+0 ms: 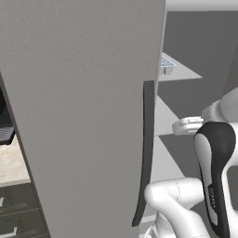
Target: Open the freezer door, pick up the ice cube tray from the freezer, and place it on the dining counter.
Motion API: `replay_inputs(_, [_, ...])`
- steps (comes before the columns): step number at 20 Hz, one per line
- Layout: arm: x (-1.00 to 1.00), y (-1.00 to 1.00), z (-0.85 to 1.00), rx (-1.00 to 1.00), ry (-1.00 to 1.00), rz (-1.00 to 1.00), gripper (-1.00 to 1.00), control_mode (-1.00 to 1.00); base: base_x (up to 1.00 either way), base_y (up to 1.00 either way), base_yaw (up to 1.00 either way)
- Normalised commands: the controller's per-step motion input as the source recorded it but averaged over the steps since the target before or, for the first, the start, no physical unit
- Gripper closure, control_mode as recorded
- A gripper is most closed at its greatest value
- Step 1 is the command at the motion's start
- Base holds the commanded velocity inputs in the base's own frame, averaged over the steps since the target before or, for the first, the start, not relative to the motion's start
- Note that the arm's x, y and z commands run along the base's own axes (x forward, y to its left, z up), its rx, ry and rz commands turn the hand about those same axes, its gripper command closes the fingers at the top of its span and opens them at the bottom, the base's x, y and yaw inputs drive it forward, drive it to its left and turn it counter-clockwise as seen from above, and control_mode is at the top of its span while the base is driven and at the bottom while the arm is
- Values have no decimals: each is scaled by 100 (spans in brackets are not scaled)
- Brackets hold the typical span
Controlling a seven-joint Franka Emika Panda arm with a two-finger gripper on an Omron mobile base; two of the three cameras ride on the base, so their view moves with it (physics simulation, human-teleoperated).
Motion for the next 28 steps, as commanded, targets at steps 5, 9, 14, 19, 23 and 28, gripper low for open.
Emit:
replay_inputs(5, [0, 0, 0, 0, 0, 0, -100, 100, 49, -9, -1])
replay_inputs(9, [0, 0, 0, 0, 0, 0, -100, 100, 4, 0, 0])
replay_inputs(14, [0, 0, 0, 0, 0, 0, -100, 100, 0, 0, 0])
replay_inputs(19, [0, 0, 0, 0, 0, 0, -100, 100, 0, 0, 0])
replay_inputs(23, [1, 0, 0, 0, 0, 0, -100, -100, 0, 0, 0])
replay_inputs(28, [5, -11, 13, 2, 1, -1, -100, -100, 0, 0, 0])
